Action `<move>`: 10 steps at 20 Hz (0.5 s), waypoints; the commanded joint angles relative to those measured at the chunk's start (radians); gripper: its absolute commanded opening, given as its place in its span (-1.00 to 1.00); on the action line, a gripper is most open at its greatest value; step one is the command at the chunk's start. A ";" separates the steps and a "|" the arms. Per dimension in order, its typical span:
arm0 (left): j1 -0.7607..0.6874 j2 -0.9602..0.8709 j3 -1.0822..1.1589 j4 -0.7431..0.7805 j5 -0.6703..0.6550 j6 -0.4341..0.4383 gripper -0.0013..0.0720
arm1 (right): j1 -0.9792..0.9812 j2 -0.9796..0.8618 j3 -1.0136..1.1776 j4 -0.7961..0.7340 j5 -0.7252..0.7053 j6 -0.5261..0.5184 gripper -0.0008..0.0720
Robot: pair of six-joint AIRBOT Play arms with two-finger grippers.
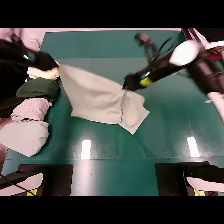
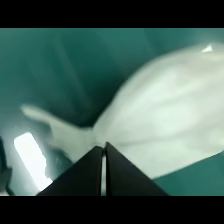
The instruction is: Fold the shirts.
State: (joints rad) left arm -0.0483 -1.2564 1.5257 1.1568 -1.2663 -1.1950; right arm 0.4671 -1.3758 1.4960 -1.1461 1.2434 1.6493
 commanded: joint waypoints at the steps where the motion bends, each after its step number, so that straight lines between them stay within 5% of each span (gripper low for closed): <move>1: -0.001 -0.085 -0.098 0.146 -0.019 -0.006 -0.89 | 0.032 -0.058 -0.075 0.055 -0.065 -0.034 0.12; 4: -0.001 -0.085 -0.076 0.216 -0.018 -0.006 -0.89 | -0.002 0.021 -0.074 0.013 -0.035 -0.090 0.31; 6: -0.001 -0.085 -0.058 0.222 -0.021 -0.010 -0.89 | -0.060 0.065 -0.074 -0.097 -0.007 -0.100 0.73; 10: -0.001 -0.086 -0.057 0.166 -0.008 -0.012 -0.89 | -0.232 -0.040 -0.074 -0.104 -0.044 -0.126 0.74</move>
State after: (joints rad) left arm -0.0490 -1.3384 1.4670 1.3384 -1.2793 -1.2049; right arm 0.3260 -1.3659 1.4246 -1.2190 1.2274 1.5459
